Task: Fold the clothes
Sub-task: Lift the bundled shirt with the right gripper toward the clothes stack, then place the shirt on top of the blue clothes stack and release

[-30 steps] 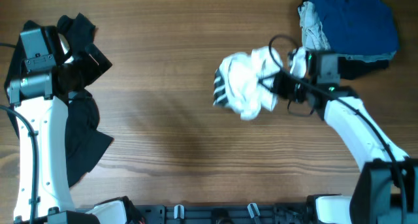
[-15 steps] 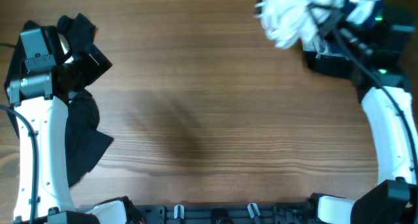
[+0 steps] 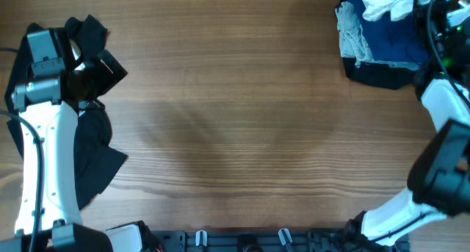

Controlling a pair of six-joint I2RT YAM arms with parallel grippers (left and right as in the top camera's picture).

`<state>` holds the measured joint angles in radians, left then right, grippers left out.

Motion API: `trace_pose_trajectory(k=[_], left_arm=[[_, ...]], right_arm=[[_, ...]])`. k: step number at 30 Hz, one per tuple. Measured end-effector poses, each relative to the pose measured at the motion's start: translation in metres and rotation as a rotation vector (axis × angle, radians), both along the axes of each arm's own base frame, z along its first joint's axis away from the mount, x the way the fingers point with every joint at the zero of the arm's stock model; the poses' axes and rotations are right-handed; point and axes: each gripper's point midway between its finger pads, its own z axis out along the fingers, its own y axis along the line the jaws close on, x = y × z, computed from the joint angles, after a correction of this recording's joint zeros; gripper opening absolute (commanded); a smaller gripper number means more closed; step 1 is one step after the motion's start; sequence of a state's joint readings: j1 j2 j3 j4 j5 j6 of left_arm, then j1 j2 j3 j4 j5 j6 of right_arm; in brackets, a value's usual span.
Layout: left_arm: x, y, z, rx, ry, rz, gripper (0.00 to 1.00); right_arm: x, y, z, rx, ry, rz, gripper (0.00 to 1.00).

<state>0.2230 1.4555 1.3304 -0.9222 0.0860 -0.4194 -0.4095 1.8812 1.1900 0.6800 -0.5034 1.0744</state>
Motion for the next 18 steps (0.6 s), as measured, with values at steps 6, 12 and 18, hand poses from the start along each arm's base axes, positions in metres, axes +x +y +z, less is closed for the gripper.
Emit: trace_pose_trajectory(k=[6,12,18], left_arm=[[0.005,0.001,-0.022,-0.013,0.057,0.000,1.00],[0.012,0.003,-0.039,-0.021,0.091,0.000,1.00],[0.015,0.003,-0.047,-0.024,0.106,0.000,1.00]], right_arm=[[0.020,-0.030,-0.102,0.151,0.110,-0.083,0.04],[0.022,-0.036,-0.153,0.167,0.196,-0.096,0.82],[0.023,-0.029,-0.131,0.063,0.164,-0.011,1.00]])
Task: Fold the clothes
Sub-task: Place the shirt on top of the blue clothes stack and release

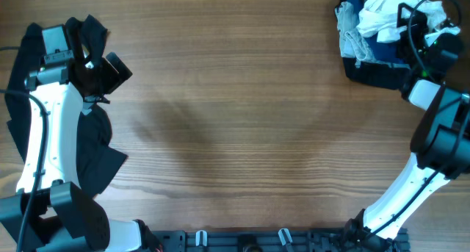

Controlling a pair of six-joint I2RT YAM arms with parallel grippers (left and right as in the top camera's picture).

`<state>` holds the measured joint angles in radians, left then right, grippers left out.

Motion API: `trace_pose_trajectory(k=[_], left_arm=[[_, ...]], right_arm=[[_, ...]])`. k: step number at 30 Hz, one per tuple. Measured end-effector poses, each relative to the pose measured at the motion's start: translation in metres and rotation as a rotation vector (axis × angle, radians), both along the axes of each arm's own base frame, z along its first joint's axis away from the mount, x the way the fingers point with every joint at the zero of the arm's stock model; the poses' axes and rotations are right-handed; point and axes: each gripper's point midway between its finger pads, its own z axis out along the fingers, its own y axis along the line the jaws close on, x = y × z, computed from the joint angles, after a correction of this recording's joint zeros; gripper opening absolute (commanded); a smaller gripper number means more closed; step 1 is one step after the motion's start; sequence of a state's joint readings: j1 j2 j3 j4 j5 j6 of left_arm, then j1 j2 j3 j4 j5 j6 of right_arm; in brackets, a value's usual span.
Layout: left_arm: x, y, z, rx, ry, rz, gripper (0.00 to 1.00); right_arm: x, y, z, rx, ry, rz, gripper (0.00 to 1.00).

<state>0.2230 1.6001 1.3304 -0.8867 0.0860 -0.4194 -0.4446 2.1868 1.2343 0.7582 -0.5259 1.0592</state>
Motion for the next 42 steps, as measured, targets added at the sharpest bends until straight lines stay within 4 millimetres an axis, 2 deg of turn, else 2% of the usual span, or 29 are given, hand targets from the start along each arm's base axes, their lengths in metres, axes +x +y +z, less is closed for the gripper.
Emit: trace_pose_trajectory(k=[3,5,8,11,13,15,19,22,25,27,31,34,37,42], left_arm=[[0.002,0.000,0.001,0.002,-0.008,0.000,1.00],[0.004,0.001,0.001,0.003,-0.017,0.000,1.00],[0.006,0.001,0.002,0.006,-0.024,0.000,1.00],[0.006,0.001,0.002,0.005,-0.025,0.000,1.00],[0.007,0.002,0.003,0.007,-0.029,0.000,1.00],[0.007,0.002,0.003,0.007,-0.030,0.000,1.00],[0.008,0.002,0.003,0.008,-0.033,0.000,1.00],[0.008,0.002,0.003,0.008,-0.033,0.000,1.00],[0.008,0.002,0.003,0.008,-0.036,0.000,1.00],[0.008,0.002,0.004,0.008,-0.036,0.000,1.00],[0.011,0.003,0.005,0.011,-0.049,0.000,1.00],[0.013,0.003,0.006,0.013,-0.059,0.000,1.00],[0.015,0.003,0.007,0.015,-0.065,0.000,1.00],[0.015,0.003,0.007,0.015,-0.066,0.000,1.00]], right_arm=[[-0.008,-0.007,0.012,-0.003,-0.013,0.027,0.99],[-0.018,-0.017,0.028,0.012,-0.020,0.041,0.99],[-0.044,-0.037,0.069,0.041,-0.022,0.044,1.00],[-0.074,-0.046,0.112,0.036,-0.016,0.039,1.00],[-0.093,-0.046,0.137,0.002,-0.014,0.040,1.00],[-0.109,-0.037,0.159,-0.066,-0.016,0.062,1.00],[-0.112,-0.021,0.169,-0.234,-0.039,0.126,1.00],[-0.107,-0.008,0.158,-0.379,-0.022,0.171,1.00],[-0.097,-0.003,0.156,-0.576,-0.025,0.163,1.00],[-0.088,-0.004,0.163,-0.712,-0.041,0.122,1.00],[-0.066,-0.003,0.190,-0.998,-0.088,-0.023,1.00],[-0.049,0.001,0.192,-1.077,-0.080,-0.074,1.00],[-0.020,-0.004,0.168,-1.087,0.008,-0.055,1.00],[0.031,-0.033,0.105,-1.033,0.214,0.028,1.00]])
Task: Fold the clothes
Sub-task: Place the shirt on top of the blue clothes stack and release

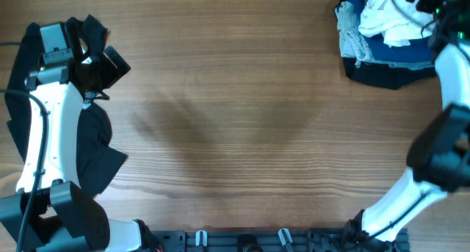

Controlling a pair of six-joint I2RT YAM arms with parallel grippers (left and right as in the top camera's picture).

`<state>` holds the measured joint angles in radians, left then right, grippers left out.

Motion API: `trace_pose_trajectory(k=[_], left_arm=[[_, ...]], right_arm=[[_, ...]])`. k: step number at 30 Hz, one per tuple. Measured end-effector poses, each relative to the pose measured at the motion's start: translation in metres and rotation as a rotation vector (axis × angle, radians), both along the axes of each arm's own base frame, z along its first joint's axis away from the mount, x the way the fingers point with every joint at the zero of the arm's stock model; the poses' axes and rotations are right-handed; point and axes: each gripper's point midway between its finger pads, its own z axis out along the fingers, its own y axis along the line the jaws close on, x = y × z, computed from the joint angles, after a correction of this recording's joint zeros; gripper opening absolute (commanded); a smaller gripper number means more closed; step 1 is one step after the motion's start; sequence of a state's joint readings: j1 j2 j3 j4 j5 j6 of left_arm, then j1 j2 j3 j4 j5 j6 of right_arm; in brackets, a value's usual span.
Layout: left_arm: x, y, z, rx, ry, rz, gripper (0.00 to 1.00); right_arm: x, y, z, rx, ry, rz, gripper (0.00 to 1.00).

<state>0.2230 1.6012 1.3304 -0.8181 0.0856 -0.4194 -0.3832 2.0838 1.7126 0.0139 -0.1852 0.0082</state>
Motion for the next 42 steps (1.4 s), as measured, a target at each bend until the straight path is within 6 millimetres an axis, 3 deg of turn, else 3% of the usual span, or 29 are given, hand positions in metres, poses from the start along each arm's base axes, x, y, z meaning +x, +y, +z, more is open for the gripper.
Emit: trace_pose_trajectory(k=[4,8,10,15,20,23,24,26,30,31,34,36,38,42], left_arm=[[0.000,0.000,0.000,0.000,-0.002,0.000,1.00],[0.000,0.000,0.000,0.000,-0.001,0.000,1.00],[0.000,0.000,0.000,0.000,-0.001,0.000,1.00],[-0.001,0.000,-0.001,-0.002,0.007,0.000,1.00],[-0.002,-0.001,-0.002,-0.003,0.012,0.000,1.00],[-0.002,-0.001,-0.002,-0.003,0.012,0.000,1.00],[-0.002,-0.001,-0.002,-0.003,0.013,0.000,1.00],[-0.002,-0.001,-0.002,-0.003,0.013,0.000,1.00],[-0.003,-0.001,-0.002,-0.003,0.014,0.000,1.00],[-0.002,-0.001,-0.002,-0.003,0.013,0.000,1.00],[-0.003,-0.001,-0.002,-0.003,0.013,0.000,1.00],[-0.003,-0.001,-0.002,-0.003,0.013,0.000,1.00],[-0.003,-0.001,-0.002,-0.003,0.013,0.000,1.00],[-0.003,-0.001,-0.002,-0.003,0.014,0.000,1.00]], right_arm=[[0.013,-0.007,-0.053,0.044,0.138,-0.006,1.00],[0.002,-0.003,-0.122,0.109,0.321,-0.001,1.00],[-0.002,-0.003,-0.144,0.123,0.381,0.003,1.00],[-0.004,-0.004,-0.143,0.140,0.393,0.013,1.00],[-0.015,0.001,-0.126,0.145,0.416,0.021,1.00],[-0.027,0.007,-0.094,0.132,0.418,0.031,1.00],[-0.032,0.009,-0.075,0.122,0.404,0.036,1.00],[-0.042,0.016,-0.025,0.100,0.342,0.052,1.00],[-0.077,0.047,0.098,0.044,0.154,0.137,1.00],[-0.093,0.061,0.136,0.019,0.091,0.172,1.00],[-0.138,0.102,0.207,-0.035,-0.022,0.271,1.00],[-0.170,0.137,0.242,-0.066,-0.083,0.350,1.00],[-0.202,0.174,0.265,-0.078,-0.119,0.438,1.00],[-0.239,0.220,0.266,-0.060,-0.086,0.556,1.00]])
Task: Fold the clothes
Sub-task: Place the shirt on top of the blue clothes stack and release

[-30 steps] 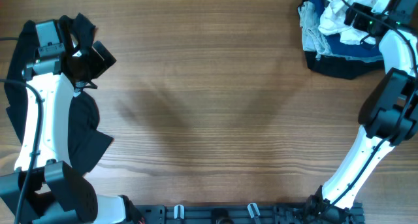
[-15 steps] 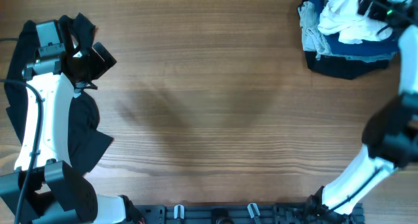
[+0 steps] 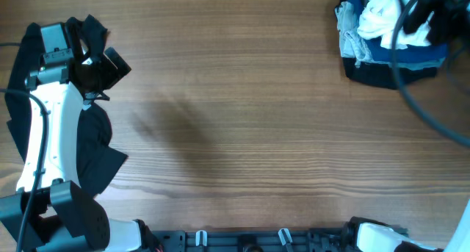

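Note:
A pile of clothes lies at the table's far right corner: a white garment on top, a grey one at its left, blue cloth and black cloth beneath. My right gripper is a dark blur over the pile's right side, and its fingers cannot be made out. A black garment lies crumpled at the left edge. My left gripper sits over its upper part, dark fingers lost against the dark cloth.
The left arm's white forearm runs along the left edge over the black garment. A dark cable loops across the right side. The wooden table spans the middle, with a black rail along the near edge.
The right arm has left the right edge, where its white forearm showed, and now appears only as a dark blur over the pile. The white garment sits slightly differently. The left arm is unchanged.
At first the left arm lay lower along the left edge and the right gripper stood by the pile's right side. Then the left arm had shifted up and the right gripper was on the pile. Later it was at the far corner, and now blurs over the pile.

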Controlling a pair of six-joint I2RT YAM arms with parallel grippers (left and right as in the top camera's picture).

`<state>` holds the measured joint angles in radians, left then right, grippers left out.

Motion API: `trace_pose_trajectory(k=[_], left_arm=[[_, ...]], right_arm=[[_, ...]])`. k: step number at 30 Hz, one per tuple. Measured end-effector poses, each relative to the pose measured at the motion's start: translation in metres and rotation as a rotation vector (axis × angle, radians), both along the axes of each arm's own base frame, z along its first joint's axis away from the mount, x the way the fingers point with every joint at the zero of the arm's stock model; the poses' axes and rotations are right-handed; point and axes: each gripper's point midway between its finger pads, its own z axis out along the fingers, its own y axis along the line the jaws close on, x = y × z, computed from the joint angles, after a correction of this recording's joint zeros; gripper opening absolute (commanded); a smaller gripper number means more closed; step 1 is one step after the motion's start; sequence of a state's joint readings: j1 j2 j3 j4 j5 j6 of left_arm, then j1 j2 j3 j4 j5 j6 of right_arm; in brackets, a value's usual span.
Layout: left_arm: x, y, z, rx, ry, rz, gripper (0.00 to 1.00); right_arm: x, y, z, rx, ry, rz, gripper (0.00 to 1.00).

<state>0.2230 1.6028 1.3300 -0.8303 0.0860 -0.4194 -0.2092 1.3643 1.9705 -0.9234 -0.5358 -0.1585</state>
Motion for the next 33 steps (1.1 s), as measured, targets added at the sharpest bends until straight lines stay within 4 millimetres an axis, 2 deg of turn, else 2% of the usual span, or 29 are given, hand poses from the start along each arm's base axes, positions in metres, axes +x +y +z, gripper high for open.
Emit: trace_pose_trajectory(k=[4,8,12,17,23,33], left_arm=[[0.000,0.000,0.000,0.000,0.000,0.000,1.00],[0.000,0.000,0.000,0.000,0.000,0.000,1.00],[0.000,0.000,0.000,0.000,0.000,0.000,1.00],[0.000,0.000,0.000,0.000,0.000,0.000,1.00],[0.000,0.000,0.000,0.000,0.000,0.000,1.00],[0.000,0.000,0.000,0.000,0.000,0.000,1.00]], right_arm=[[-0.018,0.023,-0.026,0.049,0.141,0.056,1.00],[-0.034,0.027,-0.055,0.196,0.338,0.005,1.00],[-0.045,0.025,-0.073,0.384,0.506,-0.118,1.00],[-0.051,0.017,-0.086,0.490,0.603,-0.249,1.00],[-0.069,0.011,-0.108,0.507,0.725,-0.353,1.00],[-0.077,0.000,-0.119,0.468,0.760,-0.426,1.00]])
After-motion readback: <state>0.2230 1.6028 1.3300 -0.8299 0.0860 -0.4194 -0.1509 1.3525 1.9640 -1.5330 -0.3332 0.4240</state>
